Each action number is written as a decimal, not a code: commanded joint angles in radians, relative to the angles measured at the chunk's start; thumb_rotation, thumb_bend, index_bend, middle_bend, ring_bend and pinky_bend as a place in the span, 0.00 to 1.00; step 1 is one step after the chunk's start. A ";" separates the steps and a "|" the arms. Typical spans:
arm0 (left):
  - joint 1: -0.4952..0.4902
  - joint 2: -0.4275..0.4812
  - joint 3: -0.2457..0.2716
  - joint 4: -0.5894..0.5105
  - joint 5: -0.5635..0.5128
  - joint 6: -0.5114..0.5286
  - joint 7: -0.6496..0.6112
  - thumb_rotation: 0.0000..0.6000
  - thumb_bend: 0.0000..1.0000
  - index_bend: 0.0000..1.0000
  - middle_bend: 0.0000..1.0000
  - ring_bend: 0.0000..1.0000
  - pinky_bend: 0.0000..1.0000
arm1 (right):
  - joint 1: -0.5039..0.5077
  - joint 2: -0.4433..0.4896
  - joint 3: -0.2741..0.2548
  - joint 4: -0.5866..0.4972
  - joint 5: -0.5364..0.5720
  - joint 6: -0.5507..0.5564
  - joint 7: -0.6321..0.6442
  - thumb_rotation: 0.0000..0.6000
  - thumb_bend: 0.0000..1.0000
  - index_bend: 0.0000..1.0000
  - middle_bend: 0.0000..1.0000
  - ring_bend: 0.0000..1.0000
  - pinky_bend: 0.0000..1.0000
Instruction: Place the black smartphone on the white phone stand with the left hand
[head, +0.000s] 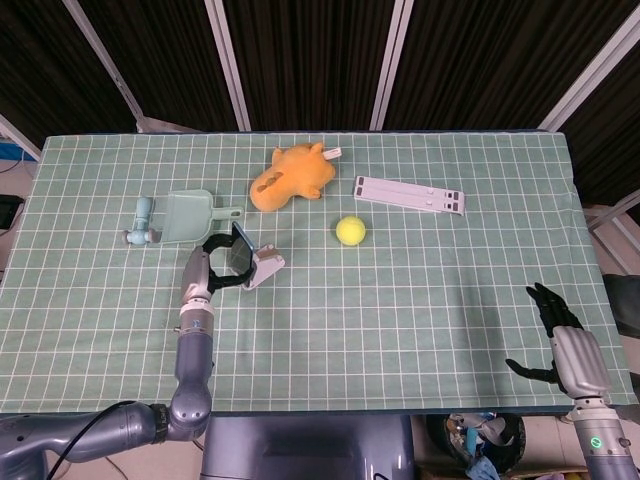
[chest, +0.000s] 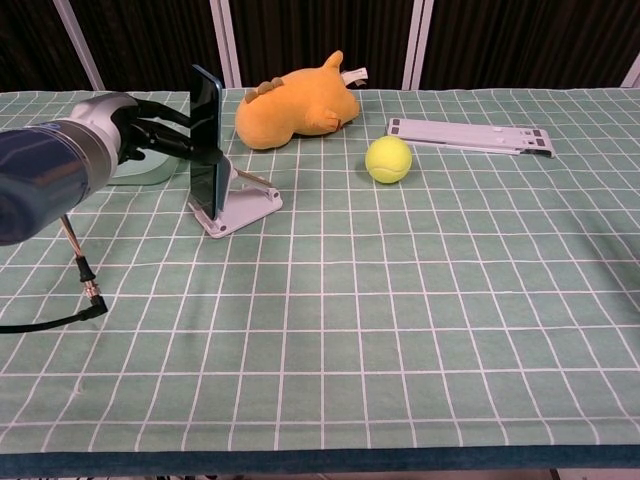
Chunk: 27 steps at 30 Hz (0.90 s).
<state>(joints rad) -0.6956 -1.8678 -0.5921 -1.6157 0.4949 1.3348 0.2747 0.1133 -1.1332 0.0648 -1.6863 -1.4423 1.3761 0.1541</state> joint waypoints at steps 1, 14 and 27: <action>0.002 -0.003 0.009 0.012 0.001 -0.009 -0.004 1.00 0.38 0.50 0.55 0.14 0.03 | 0.000 0.000 0.001 -0.002 0.001 0.001 -0.001 1.00 0.16 0.00 0.00 0.00 0.19; 0.007 0.000 0.030 0.034 0.015 -0.029 -0.007 1.00 0.36 0.45 0.50 0.14 0.03 | 0.002 -0.001 0.004 -0.023 0.007 0.001 -0.021 1.00 0.16 0.00 0.00 0.00 0.19; 0.011 0.021 0.052 0.013 0.017 -0.061 0.008 1.00 0.25 0.14 0.17 0.03 0.02 | 0.002 0.000 0.004 -0.023 0.005 0.000 -0.021 1.00 0.16 0.00 0.00 0.00 0.19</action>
<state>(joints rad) -0.6848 -1.8475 -0.5394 -1.6017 0.5126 1.2747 0.2816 0.1146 -1.1333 0.0678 -1.7063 -1.4353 1.3754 0.1331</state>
